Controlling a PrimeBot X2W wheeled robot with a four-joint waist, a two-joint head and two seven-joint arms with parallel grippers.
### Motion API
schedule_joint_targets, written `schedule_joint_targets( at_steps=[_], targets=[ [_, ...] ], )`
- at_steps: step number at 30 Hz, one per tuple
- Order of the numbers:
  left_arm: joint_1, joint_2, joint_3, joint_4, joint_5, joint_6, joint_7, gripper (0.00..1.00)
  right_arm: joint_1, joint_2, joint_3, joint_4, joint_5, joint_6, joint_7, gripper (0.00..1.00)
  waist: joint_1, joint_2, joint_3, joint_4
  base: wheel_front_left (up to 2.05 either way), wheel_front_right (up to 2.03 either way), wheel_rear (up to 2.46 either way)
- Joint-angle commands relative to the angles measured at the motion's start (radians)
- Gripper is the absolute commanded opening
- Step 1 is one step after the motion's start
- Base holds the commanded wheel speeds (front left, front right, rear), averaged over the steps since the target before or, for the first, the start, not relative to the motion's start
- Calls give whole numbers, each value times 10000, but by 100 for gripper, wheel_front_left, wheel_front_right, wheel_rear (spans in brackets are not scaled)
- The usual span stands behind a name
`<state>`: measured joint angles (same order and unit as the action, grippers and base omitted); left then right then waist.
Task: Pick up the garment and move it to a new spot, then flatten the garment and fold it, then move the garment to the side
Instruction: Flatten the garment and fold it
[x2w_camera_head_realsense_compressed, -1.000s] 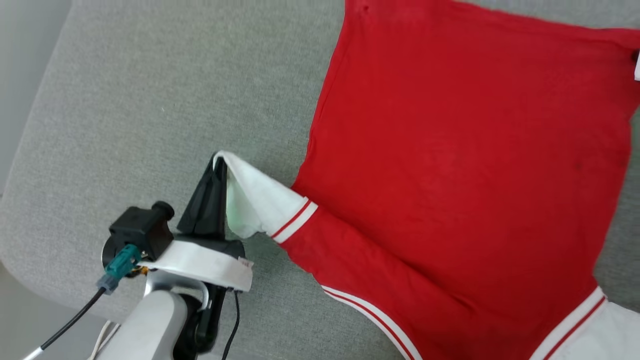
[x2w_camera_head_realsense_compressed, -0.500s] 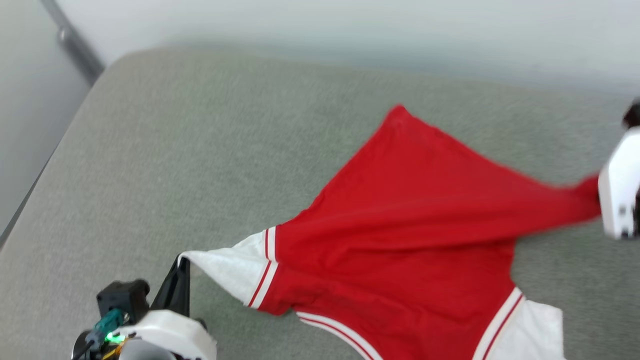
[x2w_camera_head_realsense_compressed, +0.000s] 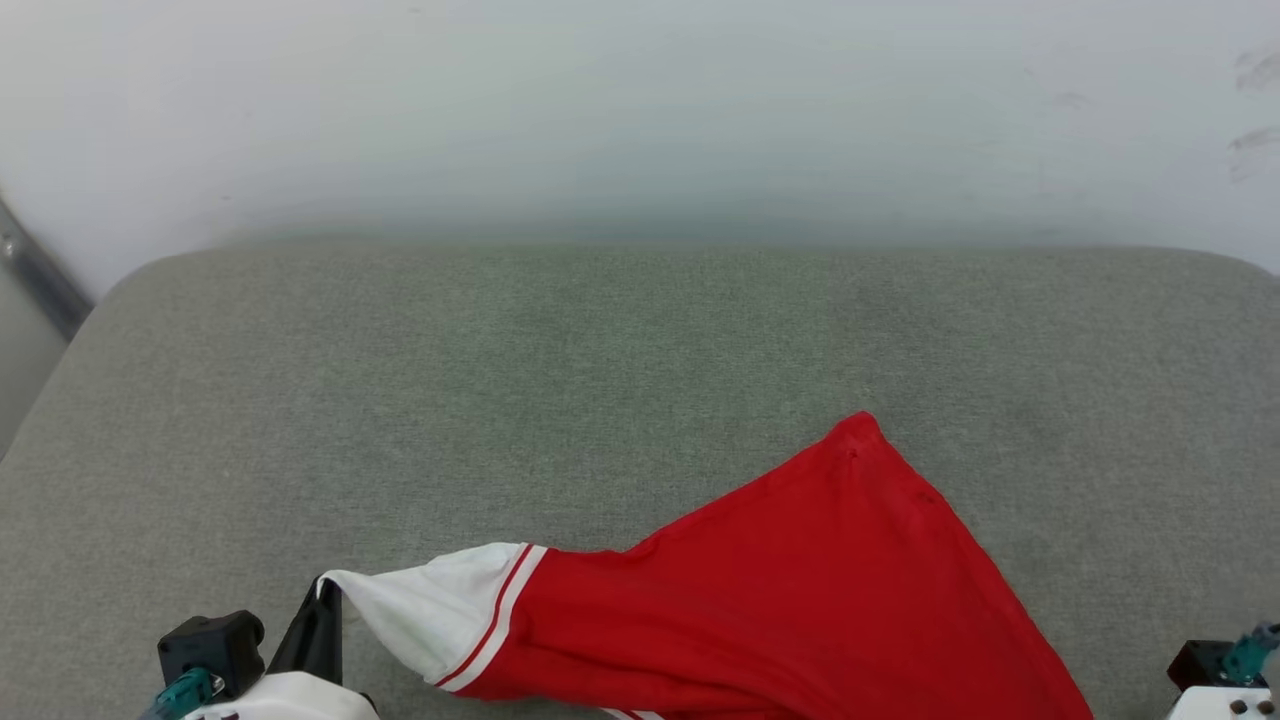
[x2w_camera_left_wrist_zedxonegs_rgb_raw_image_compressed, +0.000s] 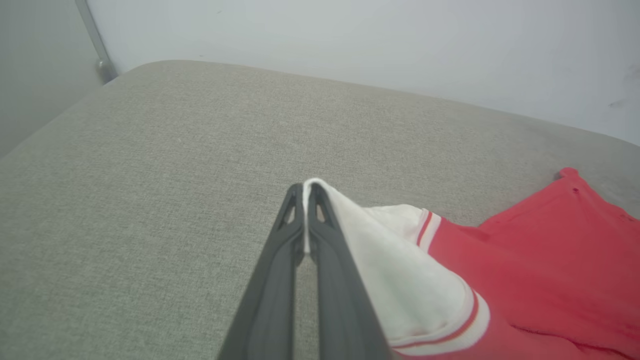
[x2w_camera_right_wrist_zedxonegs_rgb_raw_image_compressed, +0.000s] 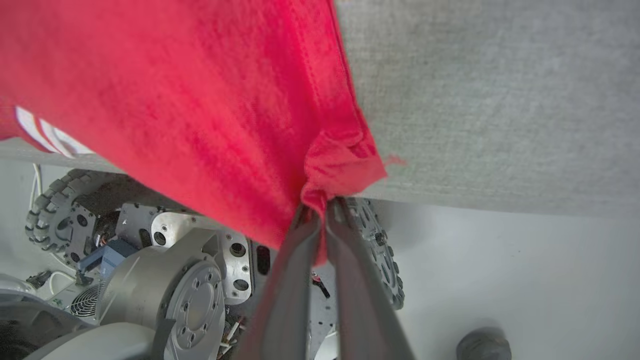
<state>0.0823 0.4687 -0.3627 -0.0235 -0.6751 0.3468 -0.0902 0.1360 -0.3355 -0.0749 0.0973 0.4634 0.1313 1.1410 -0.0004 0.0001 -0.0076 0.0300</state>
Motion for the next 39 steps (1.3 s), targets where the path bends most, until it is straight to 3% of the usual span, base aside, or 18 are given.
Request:
schedule_joint_targets(
  at_steps=[1,5,13,17,20,25,30,39],
  targets=[
    [124,65,37,-27,-34,56,42,0,-4,64,-115,-142,15,-11,-129,100,4,-1,11,-96,0,0,0],
    [84,155,-10,-230,24,116,173,0,8,392,-524,-725,-202,-11,-1153,100,4,-1,105,-260,0,0,0],
    [-243,321,-61,-637,158,172,377,0,-1309,1031,-1594,-1096,-1404,-9,-5154,100,4,-1,524,-341,0,0,0],
    [-655,320,-88,-853,241,76,337,0,-2411,1260,-1452,-747,-1526,-9,-6828,100,4,-1,1077,-211,0,0,0],
    [-1049,275,-150,-970,331,-26,314,0,-3216,1213,-1081,-285,-1388,-9,-7300,100,4,-1,1567,-47,0,0,0],
    [-1883,96,-352,-1114,515,-288,220,0,-4663,717,-102,472,-924,-9,-6355,100,4,-1,2499,349,0,0,0],
    [-2622,-130,-554,-986,639,-562,72,0,-6069,168,1045,922,-424,-9,-3992,100,4,-1,3255,735,0,0,0],
    [-3498,-548,-825,-464,627,-1006,-225,0,-7542,159,2298,1773,215,-11,-1136,100,4,-1,4266,1228,0,0,0]
  ],
)
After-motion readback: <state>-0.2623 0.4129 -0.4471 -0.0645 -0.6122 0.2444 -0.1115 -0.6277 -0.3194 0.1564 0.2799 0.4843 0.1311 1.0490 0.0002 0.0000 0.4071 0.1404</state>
